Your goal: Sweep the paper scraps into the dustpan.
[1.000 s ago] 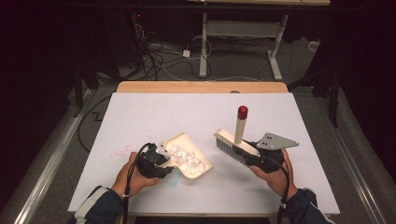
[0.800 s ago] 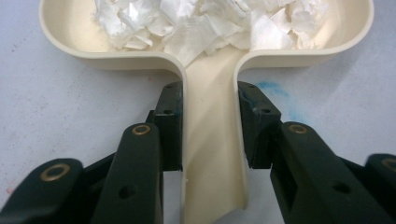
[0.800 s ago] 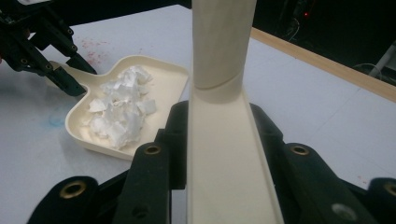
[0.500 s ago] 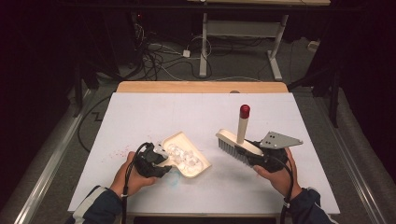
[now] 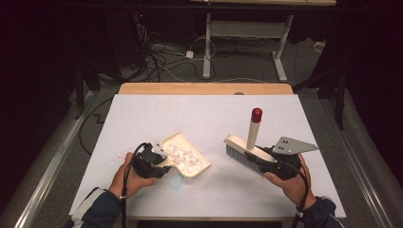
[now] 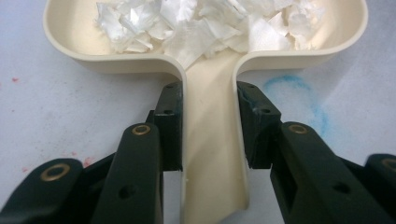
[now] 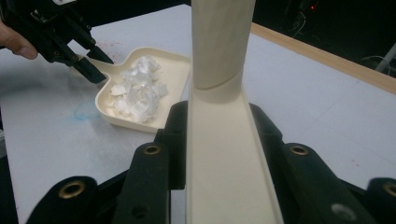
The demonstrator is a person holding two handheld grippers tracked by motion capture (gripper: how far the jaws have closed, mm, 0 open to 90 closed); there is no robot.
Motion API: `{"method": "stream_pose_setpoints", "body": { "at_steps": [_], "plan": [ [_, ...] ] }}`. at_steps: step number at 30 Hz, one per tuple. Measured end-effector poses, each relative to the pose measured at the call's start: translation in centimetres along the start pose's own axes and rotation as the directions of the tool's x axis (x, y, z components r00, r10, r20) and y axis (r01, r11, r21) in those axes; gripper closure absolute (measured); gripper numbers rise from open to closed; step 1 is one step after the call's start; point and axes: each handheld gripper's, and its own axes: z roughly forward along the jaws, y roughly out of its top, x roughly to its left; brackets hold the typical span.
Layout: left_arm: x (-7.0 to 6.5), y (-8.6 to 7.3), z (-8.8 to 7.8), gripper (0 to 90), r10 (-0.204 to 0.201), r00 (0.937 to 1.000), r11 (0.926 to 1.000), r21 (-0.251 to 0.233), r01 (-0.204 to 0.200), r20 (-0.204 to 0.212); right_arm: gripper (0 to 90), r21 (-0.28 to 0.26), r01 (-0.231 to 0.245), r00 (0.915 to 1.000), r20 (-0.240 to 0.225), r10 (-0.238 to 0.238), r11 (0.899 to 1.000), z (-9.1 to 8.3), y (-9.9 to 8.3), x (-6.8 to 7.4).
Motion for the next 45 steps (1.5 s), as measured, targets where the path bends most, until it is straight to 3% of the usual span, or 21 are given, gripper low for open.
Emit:
{"method": "stream_pose_setpoints", "body": {
  "at_steps": [10,19,27,34,38,45],
  "plan": [
    [1.1,-0.5,-0.9,63.7,-0.041,0.9980,0.9991,-0.015,0.040,-0.049,67.4,0.050,-0.029,0.9993,-0.023,0.030,0.998,-1.3,-0.9,-0.5],
    [2.5,-2.0,-1.6,63.7,-0.122,0.9886,0.9919,-0.044,0.119,-0.087,67.4,0.074,-0.059,0.9951,-0.075,0.064,0.996,-2.6,-1.3,-0.2],
    [4.1,-3.3,-2.7,63.6,-0.187,0.9736,0.9814,-0.069,0.179,-0.131,67.4,0.089,-0.094,0.9888,-0.108,0.103,0.992,-4.0,-2.1,-0.2],
    [4.9,-4.4,-3.3,63.5,-0.233,0.9570,0.9717,-0.083,0.221,-0.173,67.3,0.132,-0.132,0.9840,-0.102,0.146,0.982,-5.0,-3.1,-0.5],
    [5.3,-4.6,-3.6,63.5,-0.268,0.9485,0.9613,-0.112,0.252,-0.169,67.3,0.150,-0.141,0.9832,-0.095,0.156,0.979,-5.2,-3.3,-0.7],
    [4.9,-4.1,-2.8,63.5,-0.282,0.9417,0.9567,-0.129,0.261,-0.184,67.3,0.190,-0.153,0.9823,-0.078,0.170,0.970,-4.4,-3.4,-1.6]
  ]
}}
